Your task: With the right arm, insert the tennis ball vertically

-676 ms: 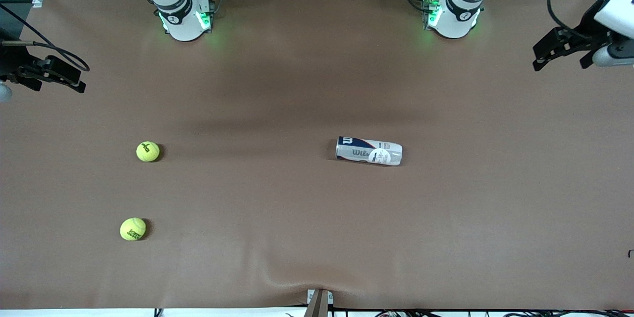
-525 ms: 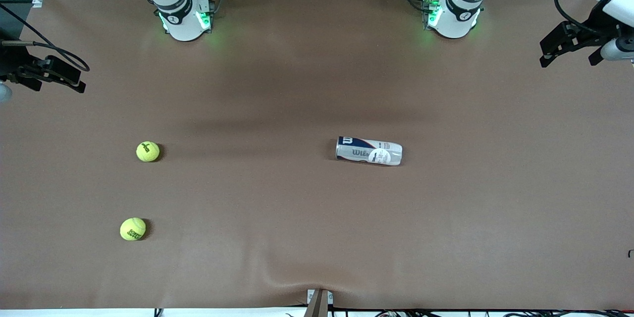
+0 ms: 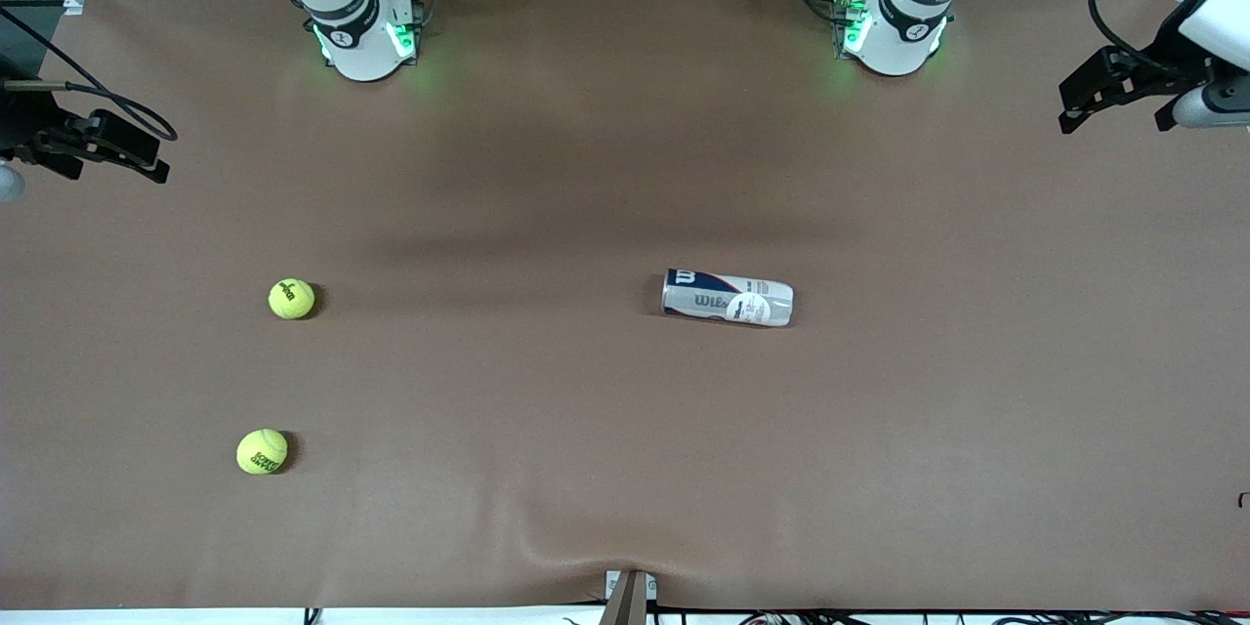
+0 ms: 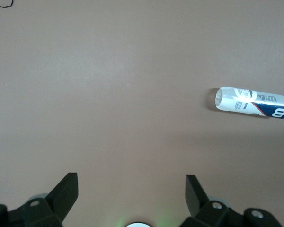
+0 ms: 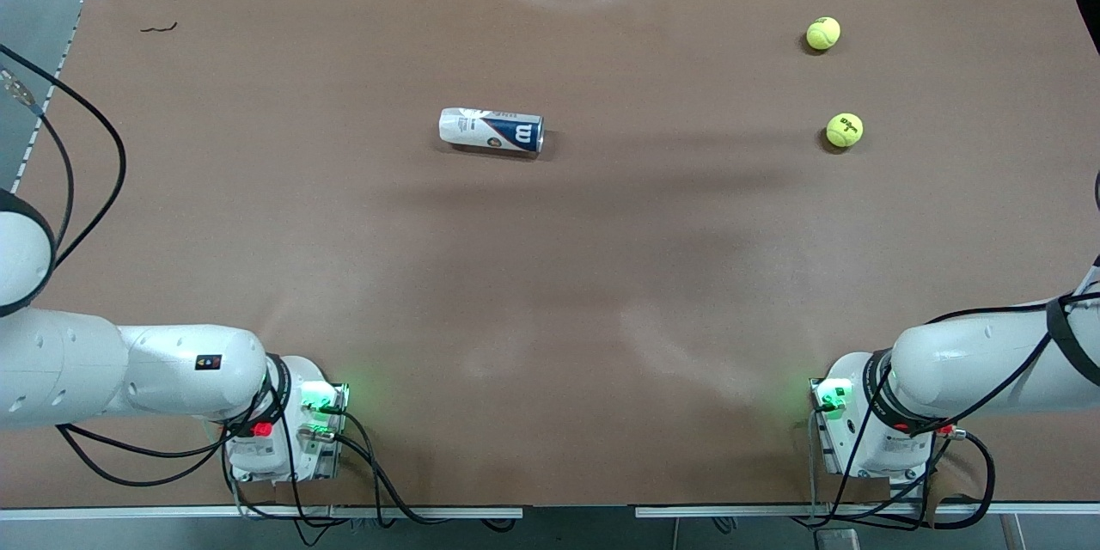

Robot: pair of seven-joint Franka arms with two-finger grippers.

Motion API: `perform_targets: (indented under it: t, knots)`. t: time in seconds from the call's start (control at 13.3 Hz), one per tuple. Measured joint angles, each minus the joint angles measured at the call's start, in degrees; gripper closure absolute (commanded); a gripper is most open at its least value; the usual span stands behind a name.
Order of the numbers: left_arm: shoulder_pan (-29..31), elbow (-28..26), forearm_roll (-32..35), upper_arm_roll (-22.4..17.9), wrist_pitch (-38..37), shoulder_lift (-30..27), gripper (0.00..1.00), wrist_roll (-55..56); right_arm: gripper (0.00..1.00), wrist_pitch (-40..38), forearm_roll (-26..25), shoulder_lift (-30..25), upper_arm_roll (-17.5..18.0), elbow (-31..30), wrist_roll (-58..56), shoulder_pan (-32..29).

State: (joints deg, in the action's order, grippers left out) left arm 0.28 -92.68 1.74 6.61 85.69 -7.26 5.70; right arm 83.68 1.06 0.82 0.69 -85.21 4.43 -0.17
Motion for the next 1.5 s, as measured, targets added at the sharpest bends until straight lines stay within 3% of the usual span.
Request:
perform_targets:
  t: [0.6, 1.5]
  knots:
    - [-0.28, 0.41, 0.00, 1.42, 2.37, 3.50, 0.00, 0.06, 0.00, 0.00, 0.00, 0.08, -0.01, -0.03, -0.01, 0.00]
    - [-0.83, 0.29, 0.00, 2.04, 2.41, 3.82, 0.00, 0.05, 0.00, 0.00, 0.00, 0.33, -0.01, -0.06, -0.01, 0.00]
